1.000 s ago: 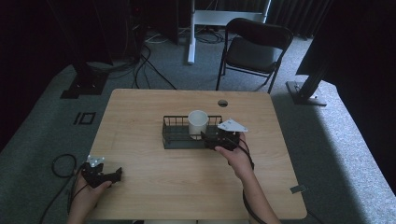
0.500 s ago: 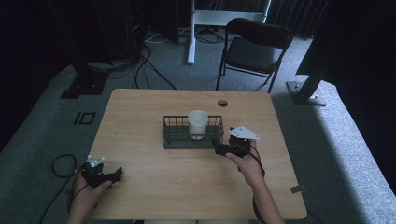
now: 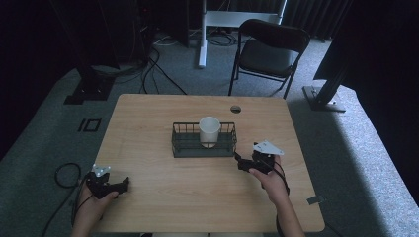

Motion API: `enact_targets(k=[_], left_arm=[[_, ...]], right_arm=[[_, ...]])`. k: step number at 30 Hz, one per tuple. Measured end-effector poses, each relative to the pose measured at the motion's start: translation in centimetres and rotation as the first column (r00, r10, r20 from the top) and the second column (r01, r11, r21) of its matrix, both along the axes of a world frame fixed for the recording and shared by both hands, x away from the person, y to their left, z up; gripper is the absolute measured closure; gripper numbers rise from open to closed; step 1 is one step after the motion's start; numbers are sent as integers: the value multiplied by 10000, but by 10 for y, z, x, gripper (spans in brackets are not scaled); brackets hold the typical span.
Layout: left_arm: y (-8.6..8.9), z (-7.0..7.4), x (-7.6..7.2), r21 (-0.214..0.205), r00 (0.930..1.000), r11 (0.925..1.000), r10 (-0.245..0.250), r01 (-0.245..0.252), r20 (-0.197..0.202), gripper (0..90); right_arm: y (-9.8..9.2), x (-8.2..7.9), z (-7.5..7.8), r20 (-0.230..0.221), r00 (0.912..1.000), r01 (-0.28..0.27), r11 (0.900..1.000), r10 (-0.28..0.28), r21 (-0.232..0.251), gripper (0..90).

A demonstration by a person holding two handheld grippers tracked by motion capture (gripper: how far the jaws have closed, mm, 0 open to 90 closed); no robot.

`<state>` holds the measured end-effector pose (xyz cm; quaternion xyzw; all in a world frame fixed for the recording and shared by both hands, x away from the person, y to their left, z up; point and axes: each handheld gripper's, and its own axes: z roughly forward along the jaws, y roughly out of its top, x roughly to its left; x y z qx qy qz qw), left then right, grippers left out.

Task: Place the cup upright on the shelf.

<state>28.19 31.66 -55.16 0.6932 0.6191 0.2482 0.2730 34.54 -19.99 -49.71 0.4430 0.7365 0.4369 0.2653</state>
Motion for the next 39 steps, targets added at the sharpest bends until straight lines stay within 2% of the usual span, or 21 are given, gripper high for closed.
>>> enact_targets(k=[2, 10, 13, 25, 35, 39], left_arm=[[0, 0, 0, 10, 10000, 10000, -3, 3, 2, 2], [0, 0, 0, 11, 10000, 10000, -4, 4, -1, 2], [0, 0, 0, 10, 10000, 10000, -4, 4, 0, 2], [0, 0, 0, 12, 10000, 10000, -5, 5, 0, 2], [0, 0, 0, 12, 10000, 10000, -4, 4, 1, 2], [0, 0, 0, 11, 10000, 10000, -2, 2, 3, 2]], right_arm=[[-4, -1, -4, -240, 9997, 111, 9999, -109, 84, 125], [-19, -7, -20, -643, 9966, 521, 9985, -511, 142, 125], [-26, -8, -25, -785, 9947, 668, 9978, -667, -13, 124], [-46, -14, -33, -1243, 9847, 1218, 9925, -1221, -99, 124], [-73, -21, -43, -1614, 9672, 1919, 9806, -1960, -409, 124], [-82, -21, -45, -1632, 9576, 2304, 9712, -2373, -602, 123]])
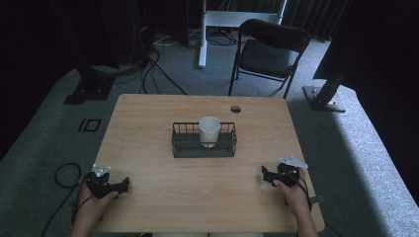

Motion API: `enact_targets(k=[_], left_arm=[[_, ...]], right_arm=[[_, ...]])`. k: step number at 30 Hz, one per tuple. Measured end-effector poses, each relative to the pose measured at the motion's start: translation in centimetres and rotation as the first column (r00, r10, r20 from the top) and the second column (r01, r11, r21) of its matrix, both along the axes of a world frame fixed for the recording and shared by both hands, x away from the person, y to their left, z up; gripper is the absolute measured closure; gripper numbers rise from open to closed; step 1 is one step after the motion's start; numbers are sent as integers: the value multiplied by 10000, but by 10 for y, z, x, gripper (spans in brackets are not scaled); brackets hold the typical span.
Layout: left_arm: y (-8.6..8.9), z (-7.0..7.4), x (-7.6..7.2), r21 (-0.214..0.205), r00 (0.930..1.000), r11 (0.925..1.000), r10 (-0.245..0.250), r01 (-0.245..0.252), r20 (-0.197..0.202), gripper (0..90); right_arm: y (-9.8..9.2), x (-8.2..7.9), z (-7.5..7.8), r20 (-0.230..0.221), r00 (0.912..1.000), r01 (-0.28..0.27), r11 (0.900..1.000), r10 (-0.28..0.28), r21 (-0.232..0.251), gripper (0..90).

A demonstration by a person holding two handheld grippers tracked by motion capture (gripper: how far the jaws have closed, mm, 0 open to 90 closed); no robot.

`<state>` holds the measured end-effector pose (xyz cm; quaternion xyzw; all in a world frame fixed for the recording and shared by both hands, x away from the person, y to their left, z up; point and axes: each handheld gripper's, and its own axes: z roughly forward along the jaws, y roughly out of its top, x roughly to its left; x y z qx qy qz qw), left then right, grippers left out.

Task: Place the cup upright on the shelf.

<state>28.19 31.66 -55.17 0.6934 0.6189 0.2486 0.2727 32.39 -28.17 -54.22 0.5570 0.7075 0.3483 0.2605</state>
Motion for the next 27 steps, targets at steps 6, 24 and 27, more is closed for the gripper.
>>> enact_targets(k=[6, 24, 27], left_arm=[[0, 0, 0, 0, 10000, 10000, -2, 2, -3, 2], [0, 0, 0, -1, 10000, 10000, -2, 2, -3, 2], [0, 0, 0, 2, 10000, 10000, -4, 4, -3, 2]], right_arm=[[-16, -1, -4, -450, 9979, 476, 9989, -474, 35, 123], [-29, -12, -12, -839, 9958, 331, 9989, -358, -335, 115], [-31, -15, -12, -846, 9963, 140, 9994, -166, -312, 115]])
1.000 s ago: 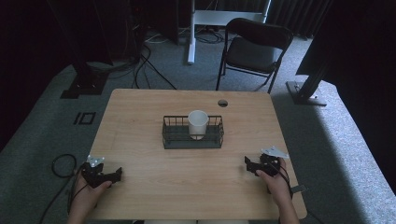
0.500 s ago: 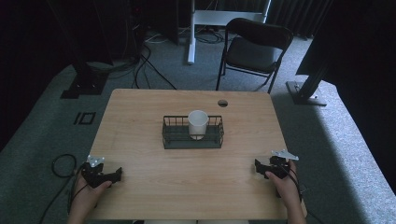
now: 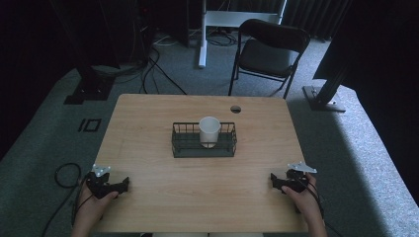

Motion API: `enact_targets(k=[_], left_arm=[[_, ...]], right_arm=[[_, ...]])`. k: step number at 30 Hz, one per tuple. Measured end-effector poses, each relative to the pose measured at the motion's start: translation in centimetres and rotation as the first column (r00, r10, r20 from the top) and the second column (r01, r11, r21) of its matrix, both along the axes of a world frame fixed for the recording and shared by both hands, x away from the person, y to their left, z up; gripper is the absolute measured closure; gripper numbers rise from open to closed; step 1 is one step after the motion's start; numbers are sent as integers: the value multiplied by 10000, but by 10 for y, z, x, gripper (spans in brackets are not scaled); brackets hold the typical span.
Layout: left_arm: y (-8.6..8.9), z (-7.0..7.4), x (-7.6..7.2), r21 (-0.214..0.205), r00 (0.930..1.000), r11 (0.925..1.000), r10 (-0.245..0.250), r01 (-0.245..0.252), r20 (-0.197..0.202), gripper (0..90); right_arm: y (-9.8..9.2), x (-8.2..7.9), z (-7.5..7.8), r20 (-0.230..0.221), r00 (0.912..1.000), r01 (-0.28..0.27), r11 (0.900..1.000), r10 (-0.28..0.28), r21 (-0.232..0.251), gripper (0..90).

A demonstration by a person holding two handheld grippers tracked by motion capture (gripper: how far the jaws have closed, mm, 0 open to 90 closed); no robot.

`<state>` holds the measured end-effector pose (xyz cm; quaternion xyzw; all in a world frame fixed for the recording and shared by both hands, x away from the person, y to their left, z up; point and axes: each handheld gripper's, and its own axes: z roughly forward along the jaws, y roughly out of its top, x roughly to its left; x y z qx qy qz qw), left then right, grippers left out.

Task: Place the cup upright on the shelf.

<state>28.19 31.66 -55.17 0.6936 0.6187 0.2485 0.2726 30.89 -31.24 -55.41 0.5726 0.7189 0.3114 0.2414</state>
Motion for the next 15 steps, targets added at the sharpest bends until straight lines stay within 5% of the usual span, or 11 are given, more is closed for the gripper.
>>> enact_targets(k=[15], left_arm=[[0, 0, 0, -2, 10000, 10000, 3, -3, 2, 2]], right_arm=[[0, -1, 0, 0, 9999, -116, 9999, 116, 7, 114]])
